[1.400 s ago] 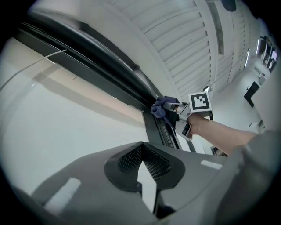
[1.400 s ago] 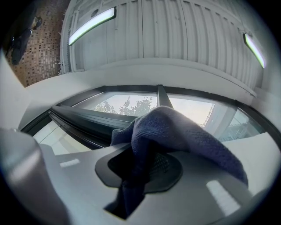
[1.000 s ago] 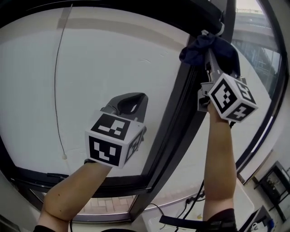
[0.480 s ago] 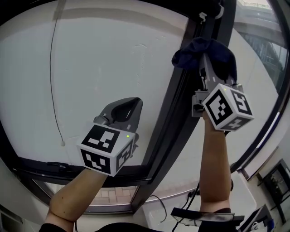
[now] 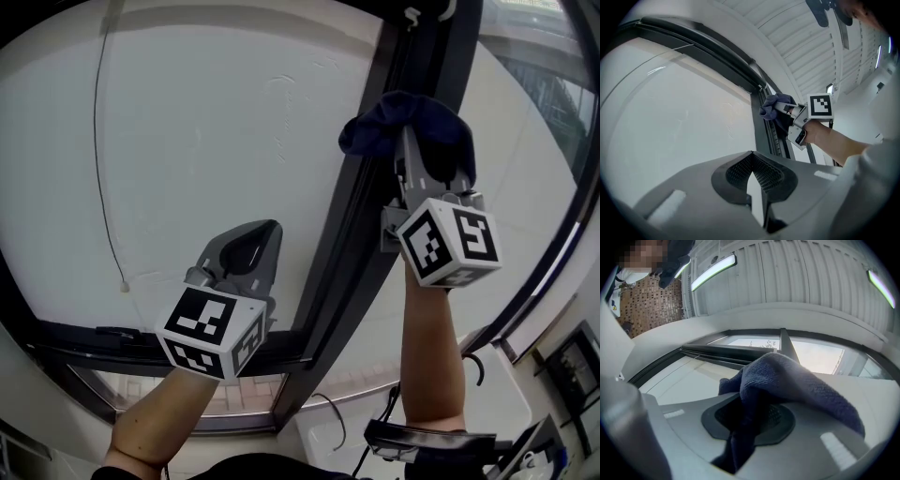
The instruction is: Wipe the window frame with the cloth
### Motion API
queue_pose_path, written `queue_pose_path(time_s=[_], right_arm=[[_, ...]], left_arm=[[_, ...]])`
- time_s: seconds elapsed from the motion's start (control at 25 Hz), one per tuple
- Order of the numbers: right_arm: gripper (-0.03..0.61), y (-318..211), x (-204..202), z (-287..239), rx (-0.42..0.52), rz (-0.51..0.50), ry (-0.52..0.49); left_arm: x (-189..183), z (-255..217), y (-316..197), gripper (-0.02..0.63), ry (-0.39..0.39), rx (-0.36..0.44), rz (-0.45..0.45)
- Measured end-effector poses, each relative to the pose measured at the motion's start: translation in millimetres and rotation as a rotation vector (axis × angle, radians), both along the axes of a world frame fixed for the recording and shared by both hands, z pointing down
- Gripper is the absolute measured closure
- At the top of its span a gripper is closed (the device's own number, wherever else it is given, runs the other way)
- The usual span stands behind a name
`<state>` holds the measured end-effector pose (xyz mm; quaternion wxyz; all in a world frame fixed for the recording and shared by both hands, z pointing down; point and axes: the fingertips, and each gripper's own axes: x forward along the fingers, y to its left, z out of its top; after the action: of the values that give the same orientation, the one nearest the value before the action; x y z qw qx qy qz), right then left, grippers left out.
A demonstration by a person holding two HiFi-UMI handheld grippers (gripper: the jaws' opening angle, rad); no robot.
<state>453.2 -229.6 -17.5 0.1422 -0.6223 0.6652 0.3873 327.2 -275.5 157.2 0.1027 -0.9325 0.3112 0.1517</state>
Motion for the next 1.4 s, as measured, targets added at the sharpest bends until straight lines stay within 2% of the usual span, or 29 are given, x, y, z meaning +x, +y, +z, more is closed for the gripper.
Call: queue_pose_path(time_s=[0.4, 0.76, 1.04, 1.4], right_arm=[[0.514, 1, 0, 35, -0.006, -0.006, 0.006], [0.514, 1, 3, 70, -0.003, -0.003, 0.011], [0.514, 1, 3, 99, -0.006, -0.007, -0.005], [0.514, 0, 8, 136, -0.036, -0.041, -0.062]], left_arm=[[10, 43, 7, 0.62, -0.042, -0.055, 0.027], [5, 73, 7, 0.62, -0.061, -0.084, 0.005], [3, 85, 8, 0.62, -0.079, -0.073, -0.004], [15, 117, 10, 0.62, -0.128, -0.108, 0.045]])
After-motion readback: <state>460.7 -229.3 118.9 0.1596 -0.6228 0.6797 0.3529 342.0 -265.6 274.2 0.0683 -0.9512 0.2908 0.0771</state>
